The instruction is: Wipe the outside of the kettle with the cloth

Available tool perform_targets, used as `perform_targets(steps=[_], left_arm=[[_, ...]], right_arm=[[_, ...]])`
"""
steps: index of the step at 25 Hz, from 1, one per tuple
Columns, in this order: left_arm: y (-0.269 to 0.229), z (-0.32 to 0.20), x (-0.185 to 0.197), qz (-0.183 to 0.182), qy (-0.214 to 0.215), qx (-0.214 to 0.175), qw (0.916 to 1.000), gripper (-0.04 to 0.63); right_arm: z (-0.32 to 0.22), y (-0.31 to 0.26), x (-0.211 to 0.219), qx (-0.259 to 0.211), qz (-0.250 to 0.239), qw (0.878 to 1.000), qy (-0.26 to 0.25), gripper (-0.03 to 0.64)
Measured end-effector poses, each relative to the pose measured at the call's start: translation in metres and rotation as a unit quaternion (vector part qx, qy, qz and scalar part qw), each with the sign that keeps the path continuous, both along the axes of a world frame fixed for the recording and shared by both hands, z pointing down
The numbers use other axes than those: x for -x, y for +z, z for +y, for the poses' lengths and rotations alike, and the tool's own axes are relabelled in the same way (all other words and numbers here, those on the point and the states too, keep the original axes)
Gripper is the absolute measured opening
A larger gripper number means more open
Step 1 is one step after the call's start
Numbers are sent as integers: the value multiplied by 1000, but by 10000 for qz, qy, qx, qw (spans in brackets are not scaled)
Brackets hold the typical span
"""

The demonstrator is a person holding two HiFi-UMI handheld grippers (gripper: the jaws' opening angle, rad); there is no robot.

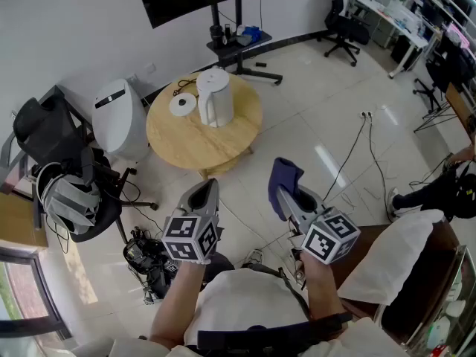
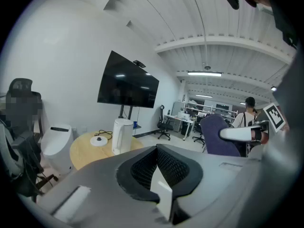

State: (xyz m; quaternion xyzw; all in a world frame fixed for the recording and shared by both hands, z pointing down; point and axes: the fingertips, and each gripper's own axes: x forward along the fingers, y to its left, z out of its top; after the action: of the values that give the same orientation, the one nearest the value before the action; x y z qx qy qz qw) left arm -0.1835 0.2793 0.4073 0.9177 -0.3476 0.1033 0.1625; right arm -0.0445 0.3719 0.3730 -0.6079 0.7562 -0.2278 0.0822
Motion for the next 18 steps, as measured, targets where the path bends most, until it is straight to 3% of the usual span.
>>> perform_targets(steps=[9,18], left_arm=[[37,2,25,-309,-305,307,9986,2],[62,-60,11,-317,-426,451,9976,3]], right_arm=[[1,18,-17,167,-142,9998,45,95],[-38,33,-51,339,-52,9991,248,94]])
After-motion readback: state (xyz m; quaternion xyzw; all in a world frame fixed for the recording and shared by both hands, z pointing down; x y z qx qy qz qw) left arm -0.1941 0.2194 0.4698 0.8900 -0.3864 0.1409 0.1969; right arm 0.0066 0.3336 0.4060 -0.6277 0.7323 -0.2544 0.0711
